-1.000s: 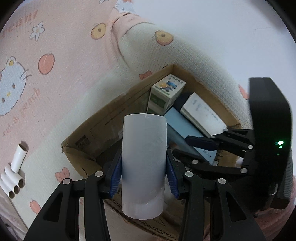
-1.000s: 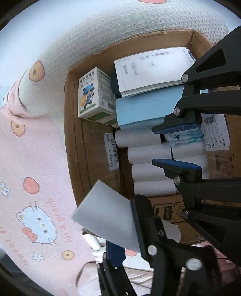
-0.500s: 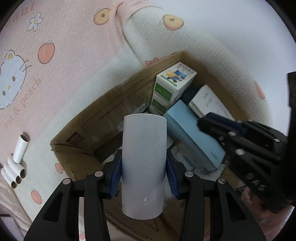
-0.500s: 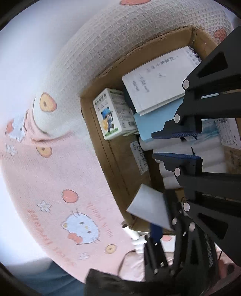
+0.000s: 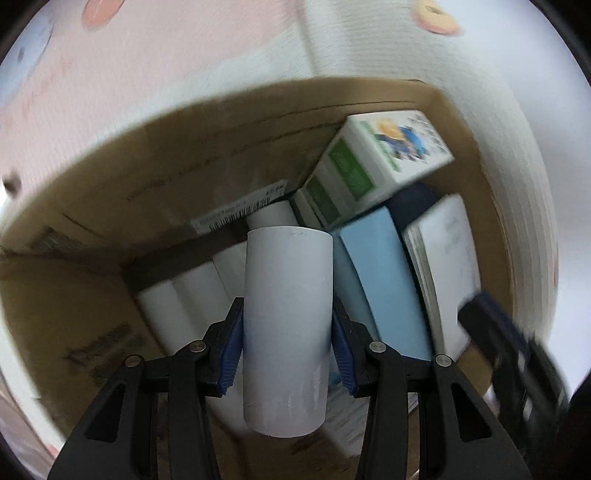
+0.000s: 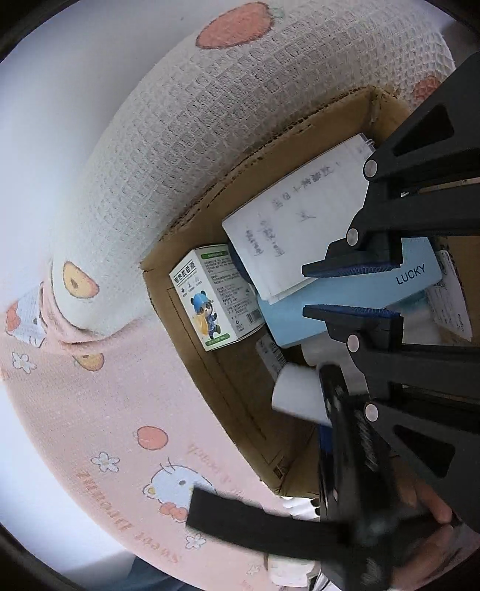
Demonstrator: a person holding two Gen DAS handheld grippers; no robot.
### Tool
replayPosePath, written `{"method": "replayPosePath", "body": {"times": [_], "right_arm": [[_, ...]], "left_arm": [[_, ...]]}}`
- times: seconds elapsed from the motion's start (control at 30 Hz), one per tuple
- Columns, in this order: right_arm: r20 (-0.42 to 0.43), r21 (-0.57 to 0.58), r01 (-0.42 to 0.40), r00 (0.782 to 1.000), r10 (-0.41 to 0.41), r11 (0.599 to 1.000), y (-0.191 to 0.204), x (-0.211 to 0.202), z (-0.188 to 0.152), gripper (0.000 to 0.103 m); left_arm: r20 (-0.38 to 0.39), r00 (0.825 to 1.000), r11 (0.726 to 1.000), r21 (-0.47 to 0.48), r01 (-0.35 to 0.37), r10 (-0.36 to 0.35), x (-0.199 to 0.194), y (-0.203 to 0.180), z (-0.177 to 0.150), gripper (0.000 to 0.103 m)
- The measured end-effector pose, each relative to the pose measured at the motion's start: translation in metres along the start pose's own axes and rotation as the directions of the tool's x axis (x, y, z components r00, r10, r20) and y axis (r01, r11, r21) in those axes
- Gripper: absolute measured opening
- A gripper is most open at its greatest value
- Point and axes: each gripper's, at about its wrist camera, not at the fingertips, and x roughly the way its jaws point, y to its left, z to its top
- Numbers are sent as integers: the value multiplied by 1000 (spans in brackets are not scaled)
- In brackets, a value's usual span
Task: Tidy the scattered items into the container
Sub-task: 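Lower the left gripper's tube beside the standing tubes and open it, then lift the open left gripper up out of the box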
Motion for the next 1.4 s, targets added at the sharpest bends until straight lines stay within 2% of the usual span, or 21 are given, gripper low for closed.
{"method": "replayPosePath", "body": {"times": [0.2, 0.3, 0.4, 0.5, 0.6, 0.7, 0.9, 0.97, 1.03, 1.1, 1.17, 1.2, 1.23, 1.4], "right_arm": [[-21, -62, 43, 999, -44, 997, 6, 7, 1, 12], [-27, -55, 43, 999, -44, 998, 2, 5, 0, 12], [-22, -52, 58, 998, -59, 997, -3, 3, 1, 12], [-27, -56, 77, 997, -78, 995, -6, 2, 2, 12], [-26, -69, 78, 996, -80, 995, -4, 1, 4, 12], [-23, -92, 67, 997, -69, 994, 3, -1, 4, 12], [-33, -116, 69, 997, -73, 991, 10, -3, 0, 12], [-37, -119, 70, 997, -74, 991, 11, -2, -2, 12], [-44, -116, 66, 996, -72, 991, 12, -3, -4, 12], [-49, -115, 57, 997, -63, 992, 14, -4, -5, 12], [-50, -117, 61, 996, -67, 991, 17, -6, -7, 13], [-52, -118, 64, 996, -70, 991, 19, -7, -9, 13], [-54, -120, 68, 996, -74, 990, 21, -9, -10, 13], [-54, -123, 69, 996, -76, 990, 26, -18, -18, 13]], "left_arm": [[-4, 999, 976, -211, 50, -52, 25, 21, 7, 47], [-17, 995, 964, -249, 88, -95, 36, 25, 9, 47], [-18, 998, 966, -252, 53, -59, 44, 26, 11, 47], [-9, 998, 961, -270, 57, -62, 49, 31, 13, 47], [5, 999, 964, -261, 52, -52, 49, 31, 13, 49], [-26, 998, 969, -244, 47, -55, 49, 30, 13, 52], [8, 993, 964, -237, 118, -120, 27, 35, 11, 54], [3, 994, 972, -208, 107, -109, 21, 34, 12, 54], [30, 996, 982, -164, 92, -88, 10, 30, 12, 54], [53, 995, 988, -125, 96, -90, 4, 26, 12, 47], [28, 997, 993, -89, 77, -75, 5, 22, 13, 24], [-3, 999, 996, -82, 46, -46, 7, 20, 12, 21], [-10, 999, 996, -80, 44, -45, 8, 20, 11, 20], [16, 999, 998, -59, 32, -31, 1, 17, 5, 20]]}}
